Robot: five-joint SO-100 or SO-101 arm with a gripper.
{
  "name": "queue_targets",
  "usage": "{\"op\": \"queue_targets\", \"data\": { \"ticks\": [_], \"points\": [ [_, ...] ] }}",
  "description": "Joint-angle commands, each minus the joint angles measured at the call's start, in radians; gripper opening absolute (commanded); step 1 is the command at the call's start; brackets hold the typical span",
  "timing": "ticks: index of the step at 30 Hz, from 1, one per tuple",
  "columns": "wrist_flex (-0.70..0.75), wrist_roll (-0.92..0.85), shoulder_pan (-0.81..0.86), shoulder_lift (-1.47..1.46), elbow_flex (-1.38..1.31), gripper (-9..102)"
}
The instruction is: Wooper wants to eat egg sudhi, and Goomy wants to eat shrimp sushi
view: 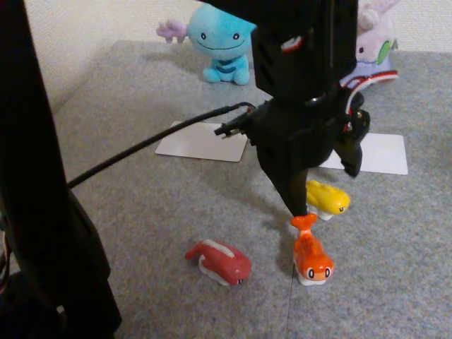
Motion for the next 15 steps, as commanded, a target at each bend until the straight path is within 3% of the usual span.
{"op": "queue_targets", "data": {
  "ticks": [1, 12, 15],
  "points": [
    [-0.012, 0.003, 0.003, 0.002, -0.038, 26],
    [-0.011, 0.005, -0.003, -0.008, -0.038, 24],
    [-0.011, 0.005, -0.003, -0.008, -0.038, 18]
  ]
}}
